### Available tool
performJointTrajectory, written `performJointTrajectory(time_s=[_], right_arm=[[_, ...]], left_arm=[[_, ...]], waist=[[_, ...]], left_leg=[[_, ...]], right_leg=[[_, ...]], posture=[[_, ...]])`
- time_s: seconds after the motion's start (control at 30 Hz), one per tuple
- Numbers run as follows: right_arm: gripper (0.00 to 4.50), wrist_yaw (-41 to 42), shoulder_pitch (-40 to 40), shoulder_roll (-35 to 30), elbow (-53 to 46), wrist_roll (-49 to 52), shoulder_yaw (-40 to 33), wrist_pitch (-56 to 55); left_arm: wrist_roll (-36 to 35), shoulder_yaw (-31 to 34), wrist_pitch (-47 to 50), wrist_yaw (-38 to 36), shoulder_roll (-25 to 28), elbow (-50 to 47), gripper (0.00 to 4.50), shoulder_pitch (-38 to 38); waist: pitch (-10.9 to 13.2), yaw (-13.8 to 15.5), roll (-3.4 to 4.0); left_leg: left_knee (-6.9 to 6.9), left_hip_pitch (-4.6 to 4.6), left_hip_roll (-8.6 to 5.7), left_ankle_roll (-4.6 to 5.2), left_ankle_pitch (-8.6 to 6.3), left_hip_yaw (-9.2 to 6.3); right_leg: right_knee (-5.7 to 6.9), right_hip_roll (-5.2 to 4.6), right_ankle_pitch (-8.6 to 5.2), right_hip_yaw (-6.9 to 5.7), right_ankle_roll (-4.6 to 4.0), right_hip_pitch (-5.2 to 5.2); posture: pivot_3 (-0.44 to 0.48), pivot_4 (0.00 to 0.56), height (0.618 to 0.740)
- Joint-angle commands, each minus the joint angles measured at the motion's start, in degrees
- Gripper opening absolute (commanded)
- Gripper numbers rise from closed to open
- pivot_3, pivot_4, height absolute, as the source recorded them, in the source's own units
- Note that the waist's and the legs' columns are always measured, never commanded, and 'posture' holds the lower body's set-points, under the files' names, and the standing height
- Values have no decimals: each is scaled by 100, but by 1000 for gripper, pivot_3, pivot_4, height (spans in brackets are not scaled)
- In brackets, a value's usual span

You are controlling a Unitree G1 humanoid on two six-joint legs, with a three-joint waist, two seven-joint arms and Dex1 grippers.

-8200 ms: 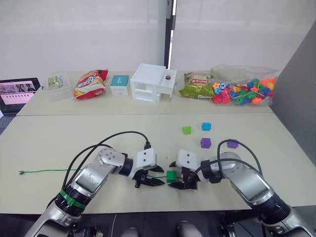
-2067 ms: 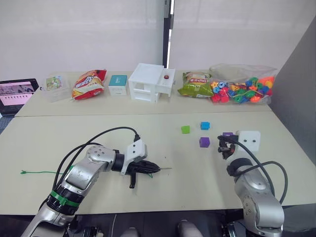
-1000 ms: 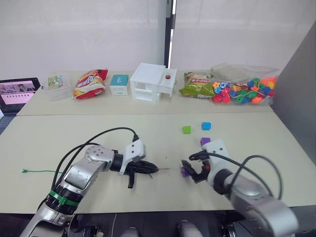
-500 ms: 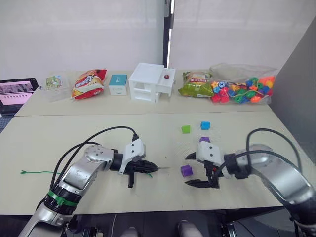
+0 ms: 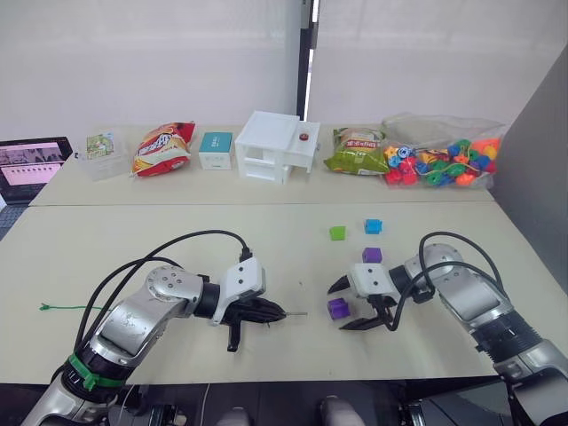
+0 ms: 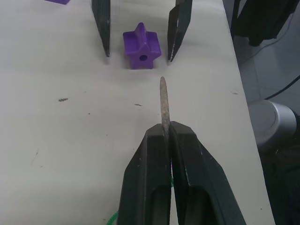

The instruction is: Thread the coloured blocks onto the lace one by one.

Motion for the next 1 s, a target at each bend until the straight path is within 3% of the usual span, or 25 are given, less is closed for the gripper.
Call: performJointTrajectory(time_s=[0.03, 0.13, 0.43, 1.0], right_arm=[[2251, 49, -32, 42, 58, -4, -190, -127], [1361, -105, 23, 111, 66, -53, -228, -170], [1359, -961, 348, 440, -1326, -181, -264, 1600], [1359, -1003, 471, 450, -1537, -400, -126, 1886]], left_arm=[[-103, 76, 61, 61, 56, -250, 0, 18], [-82, 22, 148, 140, 18, -322, 0, -29], [196, -356, 769, 660, -68, -373, 0, -382], [400, -819, 1067, 897, -289, -164, 0, -863]], waist=[[0, -1, 0], [0, -2, 0], [0, 2, 0], [0, 10, 0]], left_leg=[[0, 0, 0, 0, 0, 0], [0, 1, 0, 0, 0, 0], [6, 3, -5, 0, 0, -4], [10, 7, -6, 0, 0, -7]], right_leg=[[0, 0, 0, 0, 0, 0], [3, 0, 0, 0, 0, 0], [37, 0, 0, 1, -1, -8], [41, 0, 0, 0, -1, -4]], posture=[[0, 150, 740], [0, 150, 740], [0, 150, 740], [0, 150, 740]])
